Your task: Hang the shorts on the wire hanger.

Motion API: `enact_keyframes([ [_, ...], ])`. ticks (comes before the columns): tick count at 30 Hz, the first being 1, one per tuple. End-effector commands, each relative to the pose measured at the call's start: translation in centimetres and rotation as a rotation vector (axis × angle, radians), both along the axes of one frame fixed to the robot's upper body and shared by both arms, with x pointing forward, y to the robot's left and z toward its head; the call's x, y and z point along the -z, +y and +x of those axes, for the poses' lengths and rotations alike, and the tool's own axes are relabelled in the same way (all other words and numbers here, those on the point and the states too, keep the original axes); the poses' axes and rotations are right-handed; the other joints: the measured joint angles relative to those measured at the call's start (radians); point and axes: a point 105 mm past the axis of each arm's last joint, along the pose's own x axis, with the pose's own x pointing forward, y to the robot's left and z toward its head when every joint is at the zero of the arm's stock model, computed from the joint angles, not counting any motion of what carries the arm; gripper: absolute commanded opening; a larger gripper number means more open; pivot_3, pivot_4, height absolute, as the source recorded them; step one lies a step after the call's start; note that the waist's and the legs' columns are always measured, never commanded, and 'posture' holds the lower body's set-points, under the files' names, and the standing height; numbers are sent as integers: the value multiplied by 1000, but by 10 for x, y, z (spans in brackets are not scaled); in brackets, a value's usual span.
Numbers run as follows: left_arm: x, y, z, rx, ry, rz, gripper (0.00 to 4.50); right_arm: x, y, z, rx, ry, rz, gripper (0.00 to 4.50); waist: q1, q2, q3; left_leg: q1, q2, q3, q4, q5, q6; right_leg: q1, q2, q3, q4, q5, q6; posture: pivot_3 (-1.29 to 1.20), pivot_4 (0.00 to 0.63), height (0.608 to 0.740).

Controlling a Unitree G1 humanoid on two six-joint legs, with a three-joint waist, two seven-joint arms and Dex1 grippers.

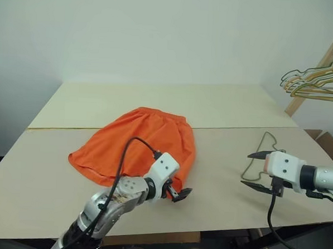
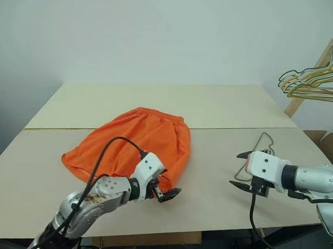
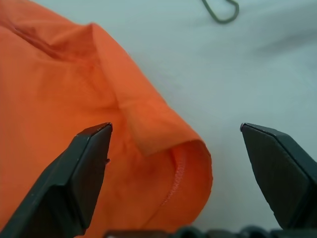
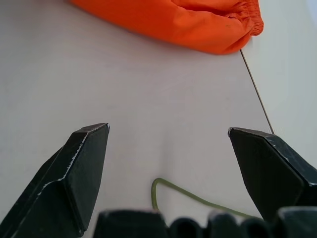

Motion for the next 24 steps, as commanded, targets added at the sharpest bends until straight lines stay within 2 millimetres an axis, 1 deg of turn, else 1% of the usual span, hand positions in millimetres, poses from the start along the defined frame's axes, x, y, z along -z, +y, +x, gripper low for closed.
enact_keyframes([
  [1,-5,0,10,-51,-55,18,4317,-14,3,5,-5,-62,6,4481,0,0,0,0,0,0,0,0,0,0,0,0,0,0,0,-12,0,740],
  [3,-5,0,12,-74,-57,13,3882,-14,3,6,-4,-65,6,4500,0,0,0,0,0,0,0,0,0,0,0,0,0,0,0,-10,0,740],
  [4,-5,1,13,-81,-61,13,3551,-14,3,7,-4,-66,5,4500,0,0,0,0,0,0,0,0,0,-1,0,0,0,0,0,-9,0,740],
  [5,-6,1,13,-80,-63,12,3329,-14,3,7,-4,-67,4,4500,0,0,0,-1,0,0,0,0,0,-1,0,0,0,0,0,-4,0,740],
  [8,-6,1,13,-73,-64,6,2192,-13,3,8,-9,-66,-2,4500,1,0,0,0,0,0,0,0,0,-1,0,0,0,0,0,-2,0,740],
  [9,-7,1,13,-65,-68,0,1954,-12,3,9,-10,-66,0,4500,1,0,0,-1,0,0,0,0,0,-1,0,0,0,0,0,0,0,740],
  [13,-8,2,12,-39,-79,-4,667,-11,4,10,-15,-67,-6,4500,1,0,0,-1,0,0,0,0,0,-1,0,0,0,0,0,3,0,740],
  [14,-8,2,11,-28,-78,-9,283,-11,4,11,-16,-67,-7,4500,1,1,0,-1,0,0,0,0,0,-1,0,0,0,0,0,3,0,740],
  [15,-8,3,10,-20,-76,-14,28,-11,4,11,-20,-67,-11,4500,1,1,0,-1,0,0,0,0,0,-1,0,0,0,0,0,5,0,740],
  [18,-9,8,11,1,-103,-1,28,-10,3,13,-26,-72,-39,4500,1,1,0,-1,0,0,0,0,0,-1,0,0,0,0,0,13,0,740],
  [21,-14,16,-6,144,-138,6,28,-11,4,23,-52,-112,-68,4500,-5,1,0,0,0,0,0,0,-1,-1,0,0,0,0,0,35,0,740],
  [24,-23,36,-19,223,-207,37,28,-12,12,40,-87,-185,-96,4500,-10,2,0,1,1,1,-2,1,-2,-2,0,0,1,-1,-1,57,0,740],
])
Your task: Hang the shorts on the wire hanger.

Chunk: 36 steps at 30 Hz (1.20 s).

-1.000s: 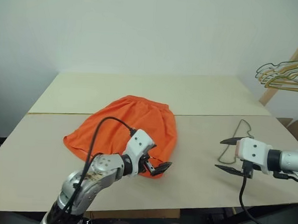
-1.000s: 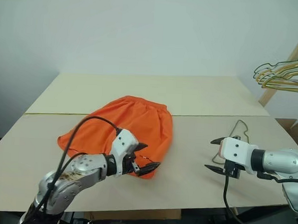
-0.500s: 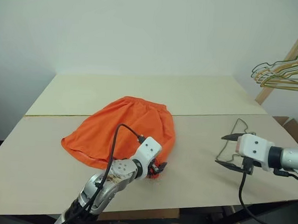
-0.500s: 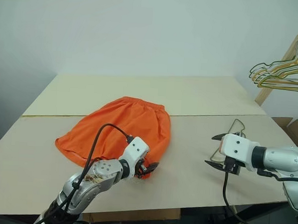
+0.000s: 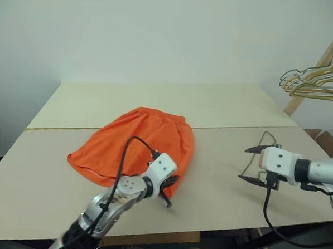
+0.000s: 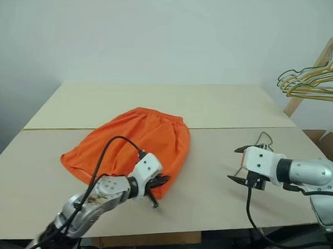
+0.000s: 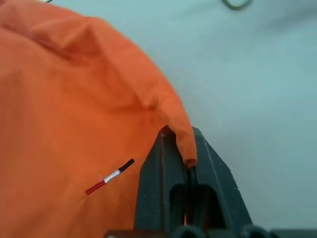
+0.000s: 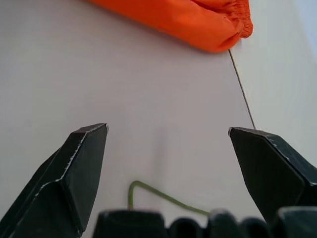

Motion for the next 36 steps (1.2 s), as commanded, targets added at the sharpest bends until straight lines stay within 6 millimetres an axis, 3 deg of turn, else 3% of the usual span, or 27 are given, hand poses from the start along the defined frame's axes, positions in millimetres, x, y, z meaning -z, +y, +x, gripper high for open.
enact_keyframes([
  [1,-29,11,-12,110,-132,-34,28,-7,13,19,-66,-138,-45,4500,1,0,0,-1,0,-1,0,1,-2,0,0,-1,0,0,0,64,0,740],
  [9,-51,61,-55,249,-147,-12,28,19,46,65,-231,-324,-160,4500,9,-1,3,0,0,0,0,3,-5,0,-1,-1,1,-1,-2,120,0,740],
  [16,-66,100,-66,167,-160,52,28,42,75,85,-378,-353,-228,4500,18,-2,6,0,0,-2,-1,3,-5,0,-1,-3,1,-2,-3,177,0,740],
  [27,-69,120,-82,111,-146,90,28,56,116,98,-449,-412,-189,4500,20,-4,7,8,-1,-2,-9,5,-8,1,0,-2,4,-4,-6,231,0,740],
  [35,-71,123,-84,100,-155,88,28,59,129,107,-422,-422,-180,4500,21,-4,7,11,-1,-2,-13,5,-9,2,0,-1,6,-5,-7,246,0,740],
  [36,-72,124,-84,98,-154,86,9,60,131,108,-419,-417,-181,4323,21,-4,7,11,-1,-2,-13,5,-9,2,0,-1,6,-5,-7,246,0,740],
])
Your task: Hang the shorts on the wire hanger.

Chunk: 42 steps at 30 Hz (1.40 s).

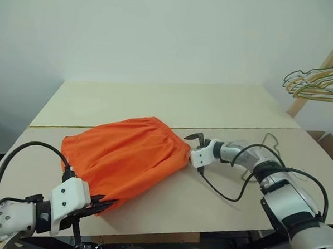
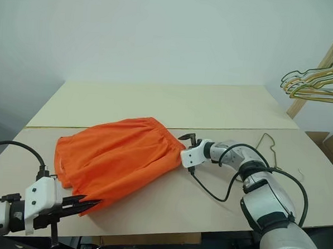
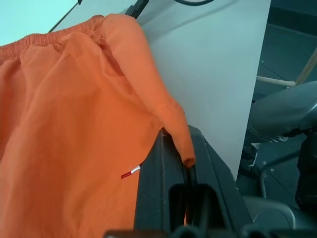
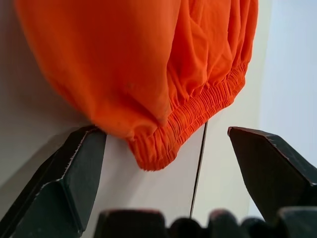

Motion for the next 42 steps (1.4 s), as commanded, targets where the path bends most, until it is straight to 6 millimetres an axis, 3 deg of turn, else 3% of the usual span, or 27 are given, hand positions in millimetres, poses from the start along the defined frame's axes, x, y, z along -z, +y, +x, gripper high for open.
enact_keyframes([
  [1,-10,-1,-1,18,-47,0,0,-15,6,9,5,-41,16,4132,-1,0,0,0,0,0,0,0,0,0,0,0,0,0,0,246,0,740],
  [3,-10,0,-2,18,-45,6,0,-12,7,9,-2,-34,0,3645,-1,0,0,0,0,0,0,0,0,0,0,0,0,0,0,248,0,740],
  [13,-2,7,-3,11,-25,25,0,-9,12,9,-11,-42,-13,59,-3,1,0,1,0,0,-1,0,0,0,1,0,1,0,-1,243,0,740],
  [18,6,12,12,-7,-50,64,0,-8,-2,14,40,-53,-57,24,-3,1,1,2,0,0,-2,0,0,0,1,0,1,-1,-1,221,0,740],
  [24,13,10,36,48,-101,91,0,-14,-49,19,127,-108,-132,24,1,2,1,1,-1,-1,-2,2,-3,0,0,-1,0,-1,-1,161,0,740],
  [29,12,12,52,108,-132,120,0,-17,-90,-2,139,-70,-145,24,-10,2,1,0,0,-1,-2,2,-3,-1,0,-1,-1,-1,-1,105,0,740],
  [32,11,17,50,150,-111,128,0,-14,-101,-26,107,-18,-165,24,-25,2,2,0,0,0,-2,-2,3,-1,0,0,-1,-1,-1,80,0,740],
  [35,13,33,38,208,-51,187,0,-9,-98,-59,65,55,-176,24,-38,3,3,-1,2,0,-2,-2,4,0,0,0,-1,-1,-1,70,0,740],
  [42,21,75,20,240,39,361,0,-8,-72,-111,60,194,-208,24,-47,2,4,3,4,2,-1,-3,6,2,1,0,0,-1,0,69,0,740],
])
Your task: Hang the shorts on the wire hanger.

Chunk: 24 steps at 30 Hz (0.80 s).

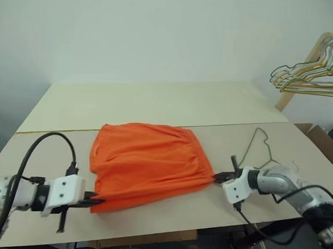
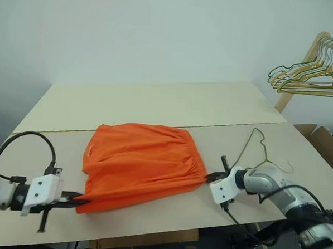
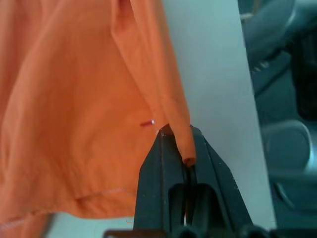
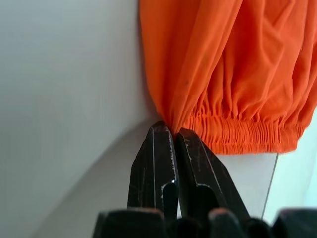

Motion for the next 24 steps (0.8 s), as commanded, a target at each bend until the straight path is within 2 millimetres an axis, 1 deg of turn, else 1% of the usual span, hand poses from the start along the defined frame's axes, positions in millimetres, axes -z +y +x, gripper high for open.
enact_keyframes([
  [1,-4,30,-3,-8,-15,133,0,-20,-2,-4,62,2,-62,24,6,-1,0,0,0,0,0,0,0,1,0,0,0,0,0,81,0,740],
  [4,-1,38,-11,0,15,172,0,-17,-1,-18,39,45,-128,24,16,-2,1,0,0,0,0,-1,1,1,0,-1,-1,-1,1,83,0,740],
  [6,-2,33,-17,16,28,140,0,-16,2,-24,14,59,-135,24,21,-5,3,-1,-1,0,1,-1,2,1,-2,-1,-1,-2,3,88,0,740],
  [8,-4,18,-24,34,36,84,0,-16,4,-29,-29,64,-150,24,28,-8,3,-2,-1,0,1,-1,2,0,-2,-2,-2,-2,3,96,0,740],
  [11,-3,4,-36,68,57,60,0,-14,3,-27,-49,46,-165,24,39,-9,4,-3,-2,0,1,-2,2,0,-3,-2,-3,-1,3,105,0,740],
  [15,2,1,-46,79,94,71,0,-12,1,-26,-70,39,-179,24,43,-8,4,-2,-1,0,1,-1,2,0,-2,-2,-2,-2,3,110,0,740],
  [16,4,2,-48,83,109,78,0,-11,-1,-27,-77,53,-189,278,43,-8,4,-2,-1,0,1,-1,2,0,-2,-2,-2,-2,3,113,0,740],
  [18,5,5,-51,92,120,81,490,-12,-5,-32,-102,81,-214,840,43,-8,4,-1,-1,0,1,-1,2,1,-2,-3,-2,-2,2,112,0,740],
  [19,6,6,-52,100,125,85,651,-14,-5,-34,-115,89,-215,1070,45,-7,5,-1,-1,0,1,-1,2,2,-2,-3,-2,-2,3,112,0,740],
  [21,7,9,-52,112,128,103,1352,-16,-5,-34,-121,86,-205,1841,46,-8,5,-1,-1,-1,1,-1,2,3,-3,-4,-3,-2,3,109,0,740],
  [24,5,11,-55,121,160,119,2173,-18,-7,-37,-111,127,-199,2746,45,-9,5,-1,-1,-1,1,-1,2,4,-2,-5,-4,-2,3,104,0,740],
])
